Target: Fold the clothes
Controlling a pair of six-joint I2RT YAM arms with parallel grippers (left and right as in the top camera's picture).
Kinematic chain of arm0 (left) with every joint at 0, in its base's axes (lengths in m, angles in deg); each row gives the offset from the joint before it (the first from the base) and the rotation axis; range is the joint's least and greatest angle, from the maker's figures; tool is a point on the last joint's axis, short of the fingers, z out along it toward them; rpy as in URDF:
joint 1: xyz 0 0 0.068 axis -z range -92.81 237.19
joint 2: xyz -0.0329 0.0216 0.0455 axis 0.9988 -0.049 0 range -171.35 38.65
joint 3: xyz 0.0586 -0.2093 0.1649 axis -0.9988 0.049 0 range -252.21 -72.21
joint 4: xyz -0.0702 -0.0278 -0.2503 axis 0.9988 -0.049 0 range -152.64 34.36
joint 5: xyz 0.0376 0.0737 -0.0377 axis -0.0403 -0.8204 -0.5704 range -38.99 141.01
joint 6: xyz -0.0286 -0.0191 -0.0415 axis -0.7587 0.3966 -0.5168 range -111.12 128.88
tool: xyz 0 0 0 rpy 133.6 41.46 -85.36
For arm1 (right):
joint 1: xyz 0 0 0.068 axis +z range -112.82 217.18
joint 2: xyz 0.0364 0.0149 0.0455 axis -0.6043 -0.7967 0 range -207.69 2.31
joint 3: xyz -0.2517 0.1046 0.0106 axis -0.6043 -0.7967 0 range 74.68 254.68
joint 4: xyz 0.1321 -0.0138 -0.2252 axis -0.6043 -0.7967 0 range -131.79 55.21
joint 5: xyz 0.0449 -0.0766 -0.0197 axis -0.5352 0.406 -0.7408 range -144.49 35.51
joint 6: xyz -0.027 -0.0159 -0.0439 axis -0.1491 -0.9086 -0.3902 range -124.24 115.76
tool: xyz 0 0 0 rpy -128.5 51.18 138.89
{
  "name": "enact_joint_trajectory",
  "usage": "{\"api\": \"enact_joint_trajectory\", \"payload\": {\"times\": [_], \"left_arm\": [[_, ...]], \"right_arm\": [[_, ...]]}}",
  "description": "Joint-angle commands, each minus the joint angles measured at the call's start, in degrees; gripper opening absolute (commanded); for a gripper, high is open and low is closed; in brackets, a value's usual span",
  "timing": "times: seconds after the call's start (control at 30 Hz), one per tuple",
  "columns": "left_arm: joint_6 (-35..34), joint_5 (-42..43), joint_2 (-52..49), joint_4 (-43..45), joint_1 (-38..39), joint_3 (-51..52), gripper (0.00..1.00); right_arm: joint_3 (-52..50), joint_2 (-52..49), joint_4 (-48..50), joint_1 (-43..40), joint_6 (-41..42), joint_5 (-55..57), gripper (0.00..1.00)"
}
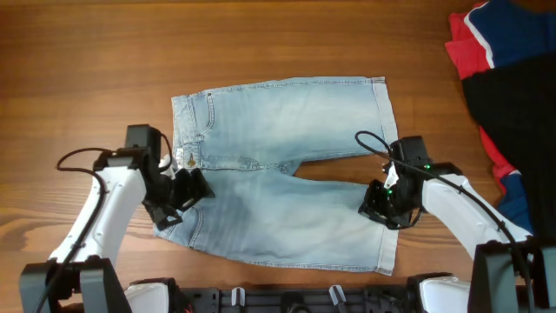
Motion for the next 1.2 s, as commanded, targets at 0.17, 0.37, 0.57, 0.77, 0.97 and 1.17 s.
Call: {"api": "enact_joint_trajectory", "payload": {"times": [0.17, 0.37, 0.57, 0.77, 0.97, 1.17], "left_arm": [[-1.2, 0.4, -3.2, 10.3, 4.6, 2.1, 0.84], [-1.2, -2.3, -9.3, 22.1, 4.9, 2.1, 0.84], [-1.3, -2.4, -15.5, 32.9, 4.9, 2.1, 0.84], [-7.1, -2.5, -16.5, 42.2, 4.8, 2.1, 0.84], [-8.1, -2.5, -16.5, 47.5, 4.8, 2.1, 0.84], [-8.5, 2.5, -16.1, 48.1, 4.8, 0.3, 0.86]], "right_arm": [[-1.2, -8.0, 12.6, 0.4, 0.0, -0.3, 0.27], [-0.4, -8.0, 15.6, 0.4, 2.8, 5.7, 0.27], [0.6, -8.0, 15.0, -2.1, 4.6, 12.0, 0.27], [4.0, -8.0, 14.6, -7.1, 1.5, 13.8, 0.27], [8.8, -8.1, 14.4, -7.6, 0.8, 19.0, 0.26], [12.5, -8.1, 12.1, -7.6, -2.9, 20.5, 0.27]]}}
